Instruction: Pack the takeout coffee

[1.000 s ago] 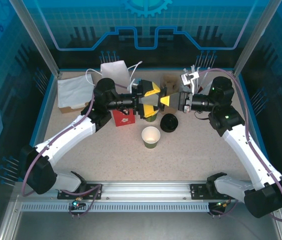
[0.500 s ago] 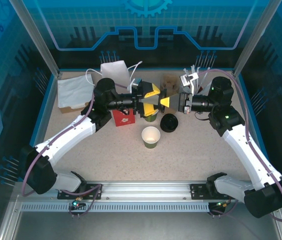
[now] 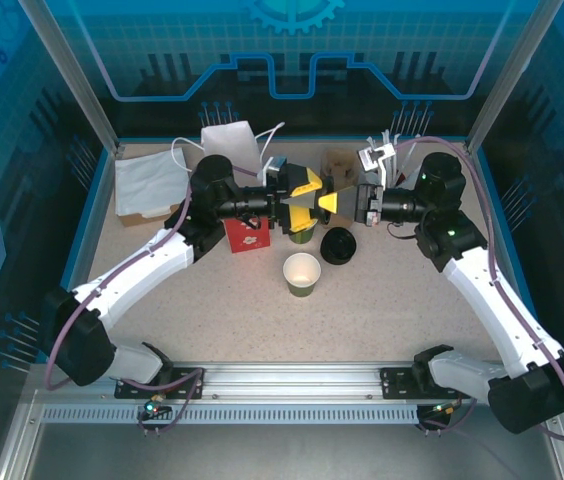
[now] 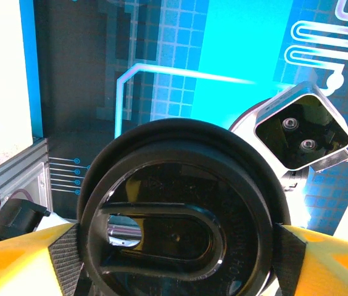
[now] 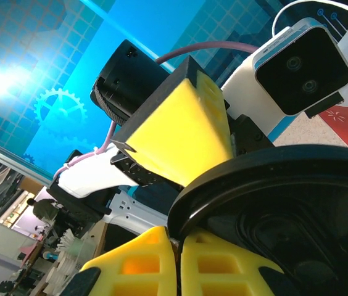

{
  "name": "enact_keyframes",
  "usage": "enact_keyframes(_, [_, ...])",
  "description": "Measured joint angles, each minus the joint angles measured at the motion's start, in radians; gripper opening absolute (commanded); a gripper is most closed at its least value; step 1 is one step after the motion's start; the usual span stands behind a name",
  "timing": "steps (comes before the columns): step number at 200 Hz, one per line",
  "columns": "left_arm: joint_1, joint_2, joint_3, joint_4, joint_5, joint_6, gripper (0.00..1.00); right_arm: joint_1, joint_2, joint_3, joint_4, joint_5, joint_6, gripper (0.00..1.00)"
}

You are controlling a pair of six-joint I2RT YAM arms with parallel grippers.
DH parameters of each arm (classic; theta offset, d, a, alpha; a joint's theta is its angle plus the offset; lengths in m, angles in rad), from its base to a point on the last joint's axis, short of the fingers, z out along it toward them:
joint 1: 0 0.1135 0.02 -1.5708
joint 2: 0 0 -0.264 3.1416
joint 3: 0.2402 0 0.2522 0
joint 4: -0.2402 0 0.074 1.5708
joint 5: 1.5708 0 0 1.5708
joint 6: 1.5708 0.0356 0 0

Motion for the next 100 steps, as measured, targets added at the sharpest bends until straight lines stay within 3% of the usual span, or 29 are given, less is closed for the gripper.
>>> enact_keyframes(100, [0.000, 0.005, 0.006, 0.000, 0.000, 0.001, 0.78, 0.002, 0.005, 0.000, 0.006, -0.002, -0.001, 0.08])
